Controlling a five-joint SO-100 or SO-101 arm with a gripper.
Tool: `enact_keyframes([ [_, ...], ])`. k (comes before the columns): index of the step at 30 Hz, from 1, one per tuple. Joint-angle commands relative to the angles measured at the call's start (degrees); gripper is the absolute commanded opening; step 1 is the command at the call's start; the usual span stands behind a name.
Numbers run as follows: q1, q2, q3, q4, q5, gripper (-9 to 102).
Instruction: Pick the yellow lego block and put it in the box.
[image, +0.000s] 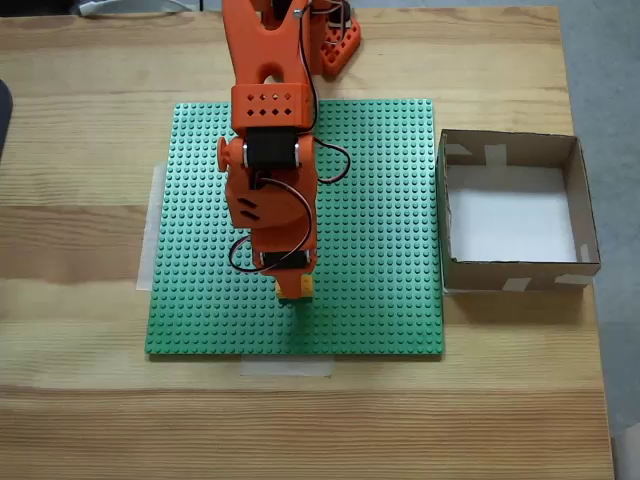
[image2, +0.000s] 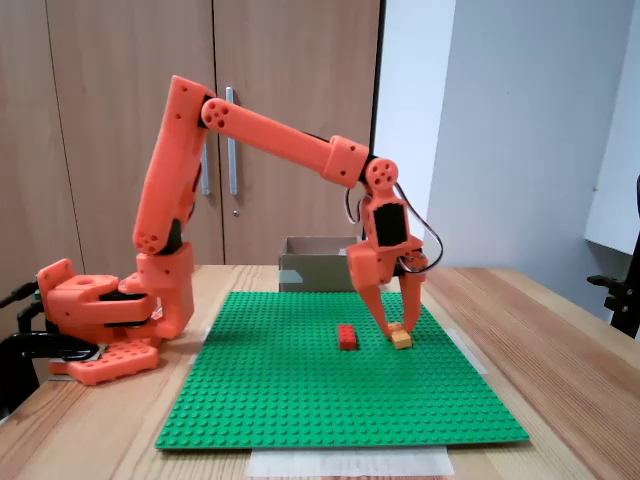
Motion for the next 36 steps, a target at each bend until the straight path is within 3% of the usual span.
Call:
enact_keyframes([
  [1, 0.09, 0.44, 0.53, 0.35, -0.26, -1],
  [15, 0.26, 4.04, 1.14, 0.88, -1.41, -1],
  [36, -0.53, 24.08, 6.42, 3.52, -3.96, -1],
])
